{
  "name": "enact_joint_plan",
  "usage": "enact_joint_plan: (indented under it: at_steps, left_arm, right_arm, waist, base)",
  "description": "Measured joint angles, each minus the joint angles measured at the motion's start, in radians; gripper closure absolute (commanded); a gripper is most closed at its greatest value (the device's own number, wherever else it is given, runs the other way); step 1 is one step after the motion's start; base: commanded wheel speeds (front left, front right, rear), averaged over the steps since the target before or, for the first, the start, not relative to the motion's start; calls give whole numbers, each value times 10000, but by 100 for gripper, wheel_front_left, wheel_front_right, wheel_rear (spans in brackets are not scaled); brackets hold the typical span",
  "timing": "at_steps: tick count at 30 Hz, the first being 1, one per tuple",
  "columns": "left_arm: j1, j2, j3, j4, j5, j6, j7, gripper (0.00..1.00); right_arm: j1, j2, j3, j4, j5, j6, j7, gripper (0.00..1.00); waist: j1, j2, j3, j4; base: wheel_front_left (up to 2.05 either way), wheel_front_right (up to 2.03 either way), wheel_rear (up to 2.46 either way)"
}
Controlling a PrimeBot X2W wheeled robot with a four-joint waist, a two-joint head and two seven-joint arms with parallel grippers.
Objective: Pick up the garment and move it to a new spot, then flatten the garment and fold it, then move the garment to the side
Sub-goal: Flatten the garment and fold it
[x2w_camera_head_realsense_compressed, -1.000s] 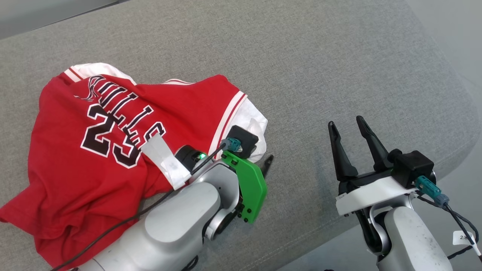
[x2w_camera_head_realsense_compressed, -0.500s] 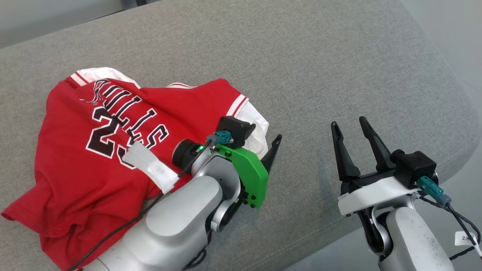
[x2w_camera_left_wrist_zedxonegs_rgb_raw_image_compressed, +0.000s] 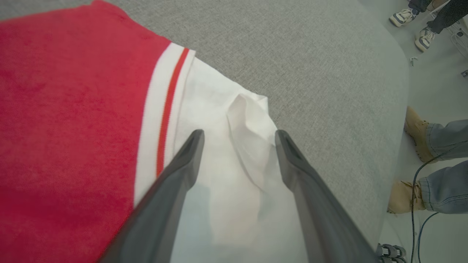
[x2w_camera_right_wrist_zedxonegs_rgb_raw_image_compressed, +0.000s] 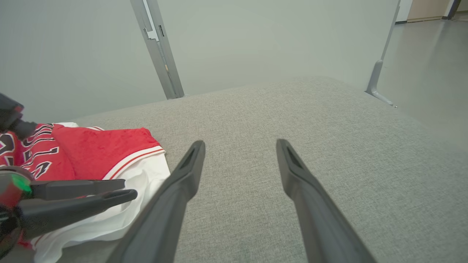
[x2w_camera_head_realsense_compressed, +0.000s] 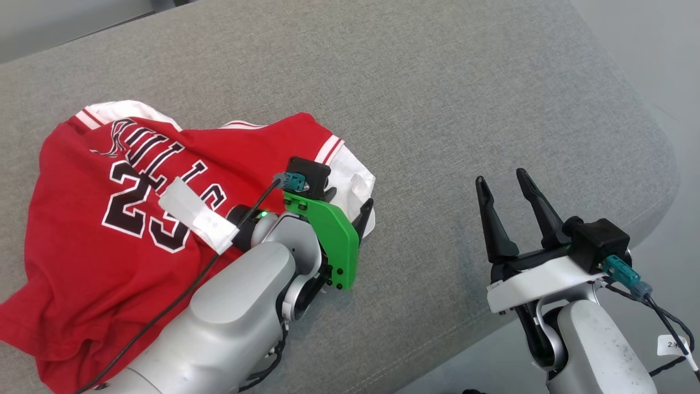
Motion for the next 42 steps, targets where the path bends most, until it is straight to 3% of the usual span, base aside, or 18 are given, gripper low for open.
enact_joint_plan:
  at_steps: [17,27,35,42]
  left_arm:
    - [164,-731,-667,253,-12,-510,-8,0]
    - [18,-817,-464,-328,117,-374,-779,0]
    - [27,-153,364,-1616,238,291,-2113,0]
    - [1108,1160,1045,-2736,280,1018,-3122,0]
  right_arm:
    - [5,-2,-67,-10,186,0,2,0]
    - [40,0,-385,-29,111,0,2,0]
    - [450,2,-1421,-186,-694,0,2,0]
    - [694,-10,-1910,-274,-1480,0,2,0]
  waist:
    - [0,0,192,-358]
    - [0,0,94,-99]
    - [0,0,-386,686]
    - [0,0,-965,1688]
  base:
    - [0,0,0]
    - [0,0,0]
    - [0,0,0]
    - [0,0,0]
